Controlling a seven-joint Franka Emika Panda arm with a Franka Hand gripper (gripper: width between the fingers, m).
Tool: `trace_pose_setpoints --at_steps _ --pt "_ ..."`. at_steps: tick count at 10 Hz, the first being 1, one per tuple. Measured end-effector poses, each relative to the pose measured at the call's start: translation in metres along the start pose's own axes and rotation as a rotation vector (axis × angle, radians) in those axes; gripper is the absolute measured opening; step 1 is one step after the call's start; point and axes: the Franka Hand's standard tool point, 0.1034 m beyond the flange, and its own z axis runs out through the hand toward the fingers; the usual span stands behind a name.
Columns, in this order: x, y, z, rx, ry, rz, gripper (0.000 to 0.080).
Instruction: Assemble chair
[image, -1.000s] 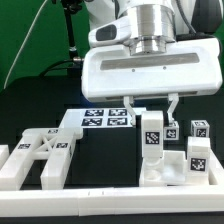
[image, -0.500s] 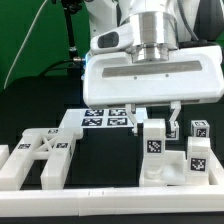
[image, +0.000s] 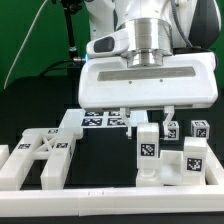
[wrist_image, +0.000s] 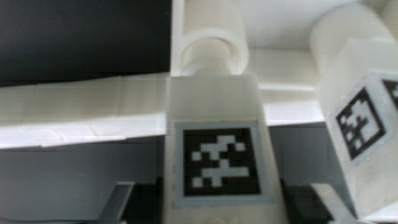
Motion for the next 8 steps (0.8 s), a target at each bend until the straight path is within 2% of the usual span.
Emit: trace_pose_setpoints --at_steps 1,3,7,8 --pt "-0.0064 -0.0018 0.0037 0.000 -0.010 -0.005 0.0287" --pt "-0.0057 -0.0020 0.0059 -0.005 0.019 -0.010 0.0287" --pt "-0.0046 -0.0032 0.0071 0.000 -0.002 -0.007 0.0287" --pt "-0.0071 -0.0034 0.0082 0.000 -0.013 -0.007 0.0370"
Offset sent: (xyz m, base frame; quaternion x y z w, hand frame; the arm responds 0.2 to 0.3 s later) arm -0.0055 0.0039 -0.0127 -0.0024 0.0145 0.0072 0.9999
